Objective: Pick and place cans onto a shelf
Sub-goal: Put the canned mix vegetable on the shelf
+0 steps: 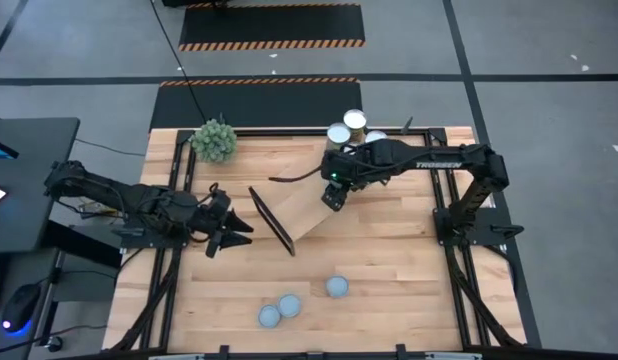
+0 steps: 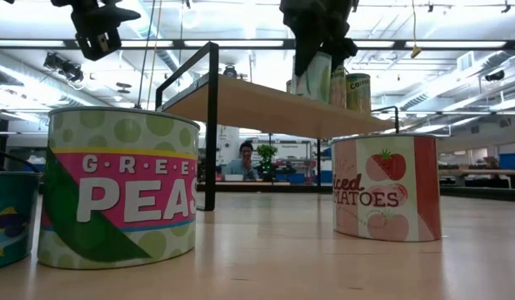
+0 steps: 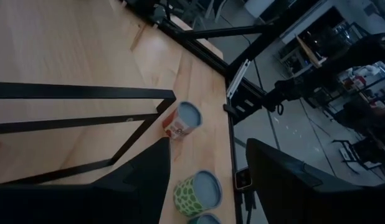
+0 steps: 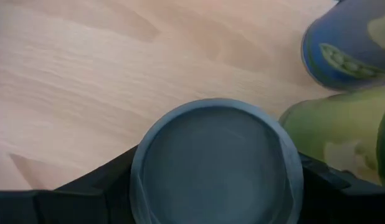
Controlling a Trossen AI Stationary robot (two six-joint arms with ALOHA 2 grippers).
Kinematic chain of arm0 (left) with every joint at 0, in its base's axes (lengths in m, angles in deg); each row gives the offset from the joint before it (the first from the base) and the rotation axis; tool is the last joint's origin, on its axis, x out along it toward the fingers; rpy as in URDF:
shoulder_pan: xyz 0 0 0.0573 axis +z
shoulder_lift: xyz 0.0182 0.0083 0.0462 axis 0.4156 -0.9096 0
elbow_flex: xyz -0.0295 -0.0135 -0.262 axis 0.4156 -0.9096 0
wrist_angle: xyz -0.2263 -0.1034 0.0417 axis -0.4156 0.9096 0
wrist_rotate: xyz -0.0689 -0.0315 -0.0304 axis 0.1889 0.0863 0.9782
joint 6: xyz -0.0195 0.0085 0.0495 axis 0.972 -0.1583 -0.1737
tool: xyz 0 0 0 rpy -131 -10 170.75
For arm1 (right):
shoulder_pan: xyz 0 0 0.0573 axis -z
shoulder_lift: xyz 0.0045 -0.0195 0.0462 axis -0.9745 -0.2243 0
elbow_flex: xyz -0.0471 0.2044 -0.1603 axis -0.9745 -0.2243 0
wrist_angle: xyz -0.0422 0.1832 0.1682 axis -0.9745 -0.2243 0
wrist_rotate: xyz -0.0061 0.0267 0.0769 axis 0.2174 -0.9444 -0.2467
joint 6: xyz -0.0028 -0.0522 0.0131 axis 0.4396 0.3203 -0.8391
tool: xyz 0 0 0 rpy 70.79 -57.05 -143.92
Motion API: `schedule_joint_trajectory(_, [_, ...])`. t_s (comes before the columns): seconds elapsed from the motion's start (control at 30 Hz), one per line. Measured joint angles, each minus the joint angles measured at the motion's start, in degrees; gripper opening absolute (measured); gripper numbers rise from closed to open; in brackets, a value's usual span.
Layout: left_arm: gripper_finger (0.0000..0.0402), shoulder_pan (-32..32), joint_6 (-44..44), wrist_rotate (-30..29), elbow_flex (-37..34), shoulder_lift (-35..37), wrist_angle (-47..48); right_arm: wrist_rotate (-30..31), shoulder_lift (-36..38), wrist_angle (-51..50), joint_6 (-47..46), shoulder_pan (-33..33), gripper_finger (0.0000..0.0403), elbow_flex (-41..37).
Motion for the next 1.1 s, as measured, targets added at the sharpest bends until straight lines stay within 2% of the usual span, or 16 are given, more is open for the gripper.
schedule_joint_trajectory(0.17, [0.0215, 0.0, 0.27, 0.0, 0.0, 0.0, -0.02, 1.36, -0.47, 0.28, 0.32, 0.11, 0.0318, -0.12])
schedule_joint_trajectory(0.53, [0.0215, 0.0, 0.68, 0.04, 0.0, -0.02, -0.1, 3.3, -0.38, -0.35, 2.1, 0.01, 0.0378, -0.23])
schedule_joint_trajectory(0.8, [0.0215, 0.0, 1.82, 0.09, 0.0, -0.02, -0.1, 8.12, -0.28, -0.66, 6.61, -2.22, 0.0381, 0.58])
schedule_joint_trajectory(0.97, [0.0215, 0.0, 1.88, 0.09, 0.0, -0.02, -0.1, 8.03, -0.25, -0.2, 8.9, -3.45, 0.0379, 0.58])
schedule_joint_trajectory(1.1, [0.0215, 0.0, 1.88, 0.07, 0.0, -0.02, -0.1, 11.38, -0.25, 0.02, 13.07, -4.21, 0.0378, 0.58])
